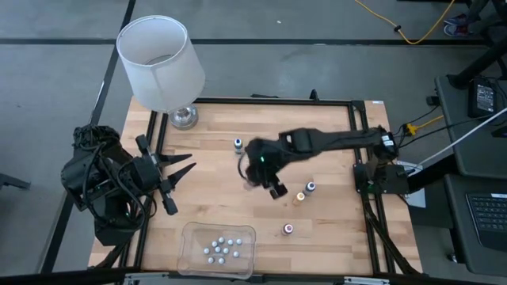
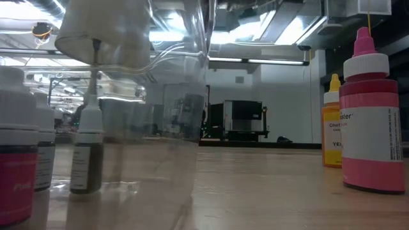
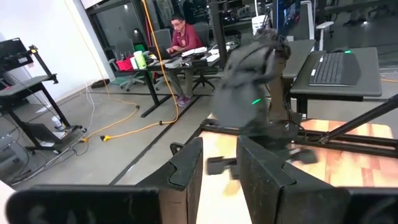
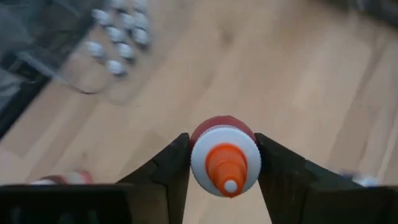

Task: Pick & Place food coloring
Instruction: Put the large orange food coloring bottle into the bin

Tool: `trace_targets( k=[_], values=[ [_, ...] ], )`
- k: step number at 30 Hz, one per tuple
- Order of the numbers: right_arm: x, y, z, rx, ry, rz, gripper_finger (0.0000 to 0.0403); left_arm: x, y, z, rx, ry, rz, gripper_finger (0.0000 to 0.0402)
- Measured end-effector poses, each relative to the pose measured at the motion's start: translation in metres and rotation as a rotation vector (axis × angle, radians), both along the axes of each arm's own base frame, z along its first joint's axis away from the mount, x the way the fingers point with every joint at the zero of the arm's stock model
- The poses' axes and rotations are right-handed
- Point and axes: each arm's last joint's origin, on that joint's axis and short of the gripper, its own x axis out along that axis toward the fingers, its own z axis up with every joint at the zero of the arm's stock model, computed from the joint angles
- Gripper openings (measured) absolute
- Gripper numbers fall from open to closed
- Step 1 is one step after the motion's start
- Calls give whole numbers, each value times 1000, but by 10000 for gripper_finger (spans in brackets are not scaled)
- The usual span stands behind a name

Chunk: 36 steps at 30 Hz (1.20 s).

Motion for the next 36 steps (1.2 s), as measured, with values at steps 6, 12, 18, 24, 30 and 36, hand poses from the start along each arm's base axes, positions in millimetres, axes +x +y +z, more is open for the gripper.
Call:
trace_targets(
  k=[6,12,18,24,30,36],
  values=[
    [-10,52,15,-54,-69,161,157,1,1,0,6,4,6,93],
    [-20,84,15,-103,-67,211,159,6,6,0,5,4,35,93],
    [-30,111,15,-118,-79,306,159,13,13,0,-18,7,69,93],
    [-41,139,13,-126,-98,395,161,18,19,-1,-80,-14,100,93],
    [-27,155,7,-127,-100,384,157,22,22,-3,-166,4,91,93],
    [-4,171,6,-174,-67,438,158,22,22,-3,-189,4,88,93]
  ],
)
